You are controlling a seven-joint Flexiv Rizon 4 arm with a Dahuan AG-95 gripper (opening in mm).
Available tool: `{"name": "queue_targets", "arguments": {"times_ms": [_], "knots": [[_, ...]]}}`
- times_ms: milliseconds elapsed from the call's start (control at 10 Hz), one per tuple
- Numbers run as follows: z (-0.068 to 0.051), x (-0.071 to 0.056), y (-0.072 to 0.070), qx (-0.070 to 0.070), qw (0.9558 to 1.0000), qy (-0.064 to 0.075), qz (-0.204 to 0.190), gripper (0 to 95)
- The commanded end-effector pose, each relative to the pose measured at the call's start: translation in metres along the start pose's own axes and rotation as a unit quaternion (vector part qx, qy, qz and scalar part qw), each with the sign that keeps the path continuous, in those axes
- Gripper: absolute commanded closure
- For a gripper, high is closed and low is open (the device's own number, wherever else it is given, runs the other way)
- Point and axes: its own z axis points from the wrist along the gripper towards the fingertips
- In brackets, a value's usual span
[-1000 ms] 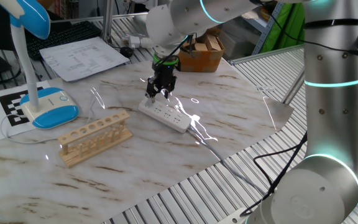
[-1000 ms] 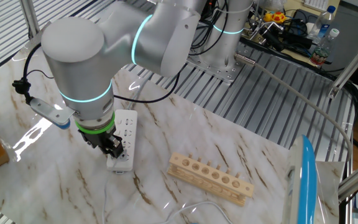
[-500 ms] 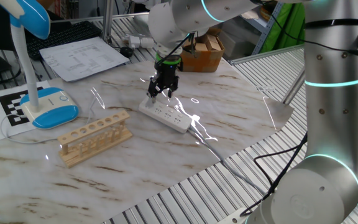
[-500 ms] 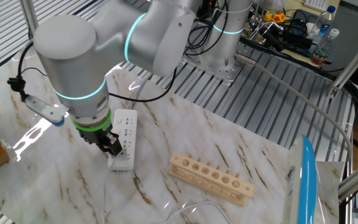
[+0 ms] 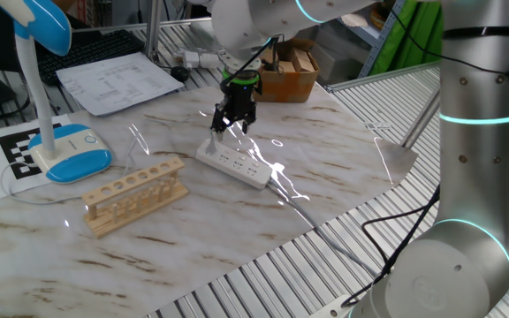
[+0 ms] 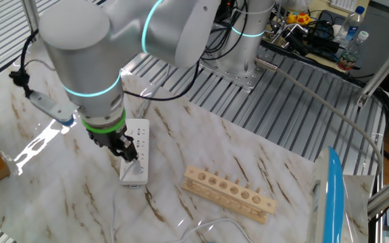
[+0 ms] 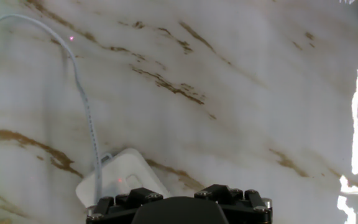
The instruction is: Plug in the power cord of the desk lamp, turn on the socket, and light up the desk lamp
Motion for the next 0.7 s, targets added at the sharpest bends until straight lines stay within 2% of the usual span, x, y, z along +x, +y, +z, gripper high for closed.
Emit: {"name": "queue_targets", "arguments": {"times_ms": [100,300,400,600,700], "knots": [[-0.012,0.006,0.005,-0.005,0.9999,0.007,0.006,19.0],[-0.019,0.018,0.011,-0.008,0.9997,0.012,0.021,19.0],[-0.026,0.026,0.018,-0.007,0.9992,0.015,0.037,38.0],[-0.034,0.044,0.031,0.003,0.9976,0.017,0.067,38.0],[-0.037,0.052,0.035,0.001,0.9968,0.019,0.078,38.0]]}}
